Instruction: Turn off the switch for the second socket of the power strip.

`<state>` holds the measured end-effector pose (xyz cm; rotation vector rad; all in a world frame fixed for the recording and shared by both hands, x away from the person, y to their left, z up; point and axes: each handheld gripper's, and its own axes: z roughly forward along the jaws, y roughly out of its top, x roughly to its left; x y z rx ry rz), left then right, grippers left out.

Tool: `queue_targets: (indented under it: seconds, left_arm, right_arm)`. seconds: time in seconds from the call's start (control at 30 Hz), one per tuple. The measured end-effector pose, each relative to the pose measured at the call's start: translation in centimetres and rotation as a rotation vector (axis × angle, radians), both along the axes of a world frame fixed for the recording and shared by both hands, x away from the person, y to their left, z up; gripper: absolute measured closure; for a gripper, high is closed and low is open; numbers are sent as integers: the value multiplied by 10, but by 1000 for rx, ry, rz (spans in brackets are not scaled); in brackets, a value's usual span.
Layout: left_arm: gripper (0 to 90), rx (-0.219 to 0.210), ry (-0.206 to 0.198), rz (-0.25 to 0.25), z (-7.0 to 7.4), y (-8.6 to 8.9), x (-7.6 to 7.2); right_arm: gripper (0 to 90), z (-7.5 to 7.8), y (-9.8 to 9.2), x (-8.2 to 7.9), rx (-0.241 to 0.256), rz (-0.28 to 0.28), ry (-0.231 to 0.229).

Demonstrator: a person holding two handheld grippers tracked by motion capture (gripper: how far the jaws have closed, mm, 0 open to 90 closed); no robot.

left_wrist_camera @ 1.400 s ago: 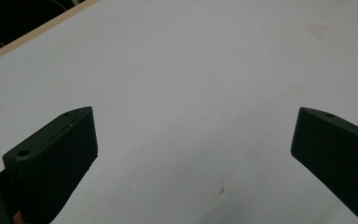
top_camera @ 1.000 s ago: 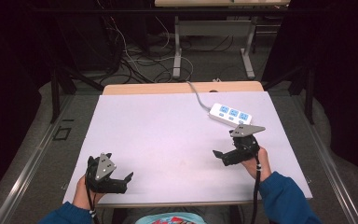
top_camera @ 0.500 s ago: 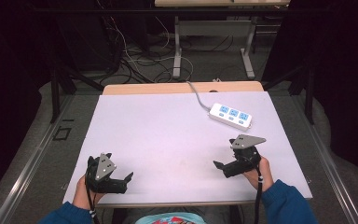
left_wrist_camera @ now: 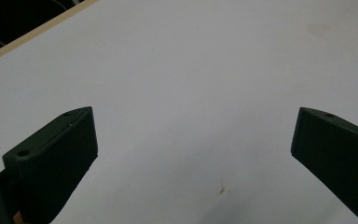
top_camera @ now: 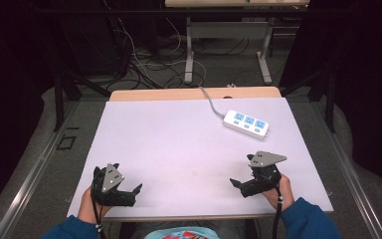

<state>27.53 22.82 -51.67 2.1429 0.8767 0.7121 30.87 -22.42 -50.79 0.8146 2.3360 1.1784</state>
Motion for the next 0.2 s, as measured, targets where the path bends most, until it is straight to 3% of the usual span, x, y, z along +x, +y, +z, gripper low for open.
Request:
queue_targets:
  seconds: [0.1, 0.2]
  left_arm:
    - [2, 6, 0, -2, 0, 0, 0]
    - [2, 9, 1, -3, 0, 0, 1]
  right_arm:
    - [0, 1, -1, -2, -9, -3, 20]
    - [0, 0, 0, -2, 4, -3, -1]
